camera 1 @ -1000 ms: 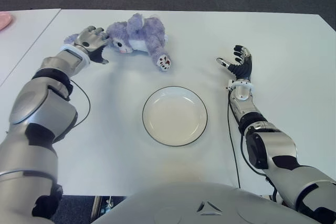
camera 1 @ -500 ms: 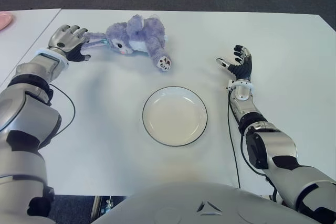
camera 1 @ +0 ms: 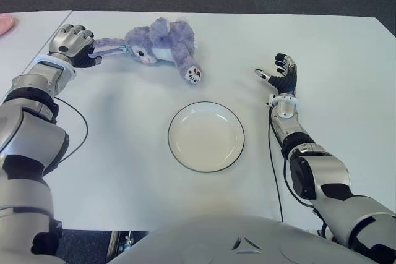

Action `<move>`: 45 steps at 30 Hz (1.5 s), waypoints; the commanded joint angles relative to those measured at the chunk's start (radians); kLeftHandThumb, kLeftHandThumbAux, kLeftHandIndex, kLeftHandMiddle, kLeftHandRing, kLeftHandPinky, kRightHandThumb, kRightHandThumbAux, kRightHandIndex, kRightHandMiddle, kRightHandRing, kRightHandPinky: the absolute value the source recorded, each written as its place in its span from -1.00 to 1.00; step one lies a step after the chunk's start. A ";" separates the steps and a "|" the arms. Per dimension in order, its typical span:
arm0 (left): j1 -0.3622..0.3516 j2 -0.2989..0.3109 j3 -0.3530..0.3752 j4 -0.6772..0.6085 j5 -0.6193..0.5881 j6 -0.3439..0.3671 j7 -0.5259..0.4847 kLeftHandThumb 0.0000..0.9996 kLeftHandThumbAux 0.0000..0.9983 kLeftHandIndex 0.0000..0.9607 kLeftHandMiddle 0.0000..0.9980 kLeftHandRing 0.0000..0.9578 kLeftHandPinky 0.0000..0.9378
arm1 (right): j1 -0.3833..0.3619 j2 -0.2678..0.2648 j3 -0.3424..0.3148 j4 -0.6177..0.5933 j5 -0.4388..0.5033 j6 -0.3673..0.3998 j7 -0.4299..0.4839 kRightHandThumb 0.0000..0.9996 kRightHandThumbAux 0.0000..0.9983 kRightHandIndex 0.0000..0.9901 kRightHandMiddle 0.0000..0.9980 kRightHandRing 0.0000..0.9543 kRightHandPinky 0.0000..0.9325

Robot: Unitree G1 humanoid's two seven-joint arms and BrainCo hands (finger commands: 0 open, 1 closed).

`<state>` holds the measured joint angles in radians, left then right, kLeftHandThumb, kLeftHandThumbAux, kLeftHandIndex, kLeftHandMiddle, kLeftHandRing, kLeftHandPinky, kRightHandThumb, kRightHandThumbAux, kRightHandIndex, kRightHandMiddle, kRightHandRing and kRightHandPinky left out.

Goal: Put the doll into the plate.

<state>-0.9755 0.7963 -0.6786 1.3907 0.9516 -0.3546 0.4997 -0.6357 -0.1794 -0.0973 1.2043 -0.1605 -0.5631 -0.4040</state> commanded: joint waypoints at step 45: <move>-0.170 -0.310 0.133 -0.008 -0.133 -0.010 -0.051 -0.14 -0.44 -1.00 -1.00 -0.77 -1.00 | 0.250 0.100 0.019 0.156 -0.019 0.129 0.008 -1.00 0.82 -0.52 -0.48 -0.52 -0.52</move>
<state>-1.1479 0.5188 -0.5677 1.3822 0.8496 -0.3363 0.4612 -0.6360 -0.1792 -0.0950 1.2044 -0.1610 -0.5631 -0.4078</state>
